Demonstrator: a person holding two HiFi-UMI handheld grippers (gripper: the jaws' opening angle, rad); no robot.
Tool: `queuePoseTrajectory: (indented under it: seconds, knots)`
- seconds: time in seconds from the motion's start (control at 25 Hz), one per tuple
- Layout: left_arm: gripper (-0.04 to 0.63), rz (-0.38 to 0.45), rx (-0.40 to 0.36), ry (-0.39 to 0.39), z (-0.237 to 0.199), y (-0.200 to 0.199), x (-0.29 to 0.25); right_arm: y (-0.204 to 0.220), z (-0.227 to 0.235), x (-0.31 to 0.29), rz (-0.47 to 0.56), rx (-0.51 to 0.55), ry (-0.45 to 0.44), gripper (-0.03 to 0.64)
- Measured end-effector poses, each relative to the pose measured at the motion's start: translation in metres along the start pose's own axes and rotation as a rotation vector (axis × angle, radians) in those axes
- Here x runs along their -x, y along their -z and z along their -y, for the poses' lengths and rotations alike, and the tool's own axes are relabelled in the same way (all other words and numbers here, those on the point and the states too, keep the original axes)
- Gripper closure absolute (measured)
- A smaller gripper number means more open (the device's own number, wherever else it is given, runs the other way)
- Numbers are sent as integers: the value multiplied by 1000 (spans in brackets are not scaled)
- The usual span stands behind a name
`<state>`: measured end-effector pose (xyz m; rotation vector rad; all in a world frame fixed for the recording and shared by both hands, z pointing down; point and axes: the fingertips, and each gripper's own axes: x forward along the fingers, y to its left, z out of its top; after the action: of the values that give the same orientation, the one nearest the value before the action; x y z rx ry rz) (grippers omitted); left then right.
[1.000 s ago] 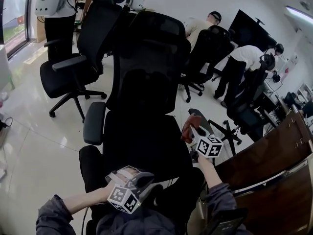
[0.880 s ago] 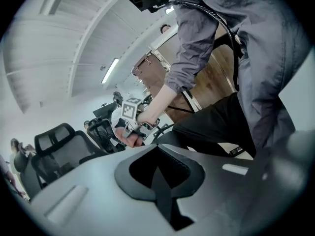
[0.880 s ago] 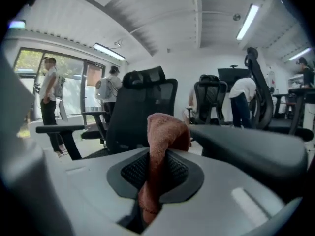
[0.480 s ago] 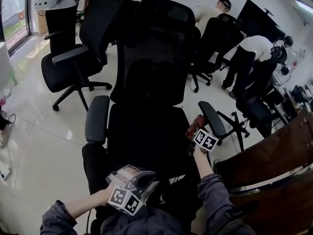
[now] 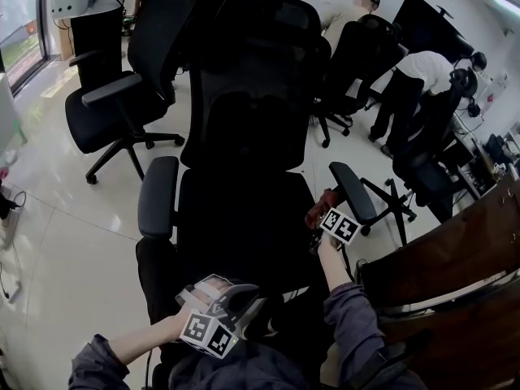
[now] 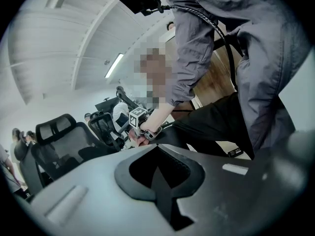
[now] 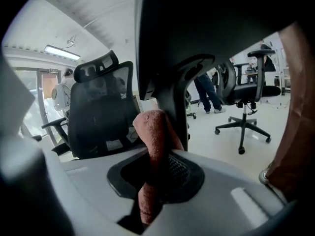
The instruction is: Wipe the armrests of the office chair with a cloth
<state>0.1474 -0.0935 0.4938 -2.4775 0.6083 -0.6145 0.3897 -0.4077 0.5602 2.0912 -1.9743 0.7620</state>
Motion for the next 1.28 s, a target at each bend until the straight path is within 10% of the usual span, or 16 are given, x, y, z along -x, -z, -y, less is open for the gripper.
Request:
queuePoseTrajectory:
  seconds: [1.28]
  knots:
    - [578,18,-6,-6,-4,-5,4,-31,-27,26,59,277,13,568]
